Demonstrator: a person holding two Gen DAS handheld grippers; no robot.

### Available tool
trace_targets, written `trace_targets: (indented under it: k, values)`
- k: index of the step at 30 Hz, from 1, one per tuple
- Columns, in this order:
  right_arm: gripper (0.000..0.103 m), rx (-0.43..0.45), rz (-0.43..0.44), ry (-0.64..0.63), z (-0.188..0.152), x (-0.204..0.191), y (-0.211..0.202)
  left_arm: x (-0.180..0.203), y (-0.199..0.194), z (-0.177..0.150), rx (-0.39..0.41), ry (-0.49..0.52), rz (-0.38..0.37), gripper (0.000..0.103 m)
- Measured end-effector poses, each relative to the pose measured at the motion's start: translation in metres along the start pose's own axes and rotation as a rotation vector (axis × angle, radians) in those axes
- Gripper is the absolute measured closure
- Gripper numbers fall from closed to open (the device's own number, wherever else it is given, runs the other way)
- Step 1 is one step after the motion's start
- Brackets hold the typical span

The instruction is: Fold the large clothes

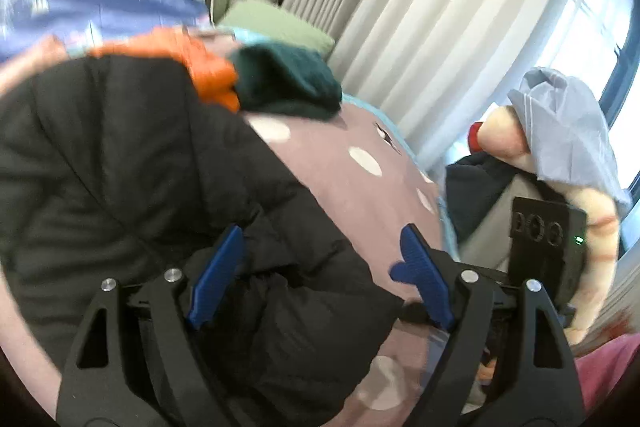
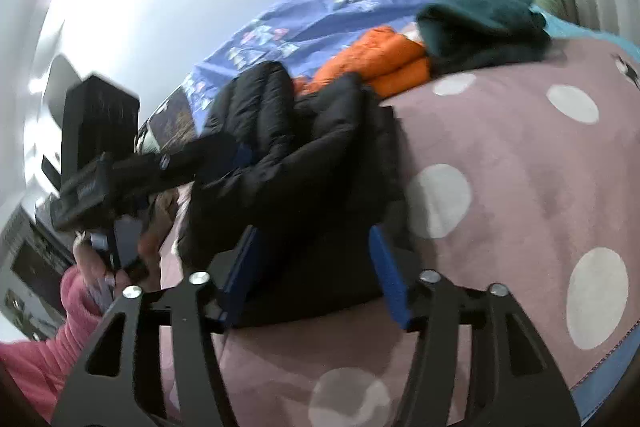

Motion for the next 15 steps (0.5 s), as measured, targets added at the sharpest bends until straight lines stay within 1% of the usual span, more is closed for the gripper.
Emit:
trace_targets:
  k: [2, 3, 6, 10, 12, 15]
  values:
    - [0.033, -0.003, 0.014, -0.046, -0.001, -0.017, 0.004, -0.003, -0.01, 0.006, 0.027, 0.028, 0.04, 0.021]
    - [0.03, -0.007, 0.016, -0.068, -0.001, -0.026, 0.008, -0.006, -0.016, 0.008, 0.04, 0.042, 0.075, 0.021]
    - [0.027, -0.015, -0.011, -0.116, -0.001, -0.043, 0.022, -0.024, -0.04, 0.019, 0.092, 0.066, 0.203, 0.021]
    - [0.027, 0.014, -0.112, -0.147, 0.004, -0.053, 0.038, -0.065, -0.074, 0.027, 0.156, 0.011, 0.371, 0.021]
    - [0.027, 0.033, -0.135, -0.147, 0.009, -0.055, 0.041, -0.091, -0.085, 0.025, 0.168, -0.013, 0.465, 0.021]
    - [0.027, 0.034, -0.147, -0.132, 0.012, -0.052, 0.046, -0.12, -0.085, 0.017, 0.161, -0.065, 0.529, 0.021]
Point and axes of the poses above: each gripper's, at about its wrist camera, not at the fingertips, and y roughly the way its jaws point, x to its right, z to its top, the point moved 7 cm from there along y, roughly the way its jaws point, and after that the axes turned 2 degrees about y, right-handed, at the moved point
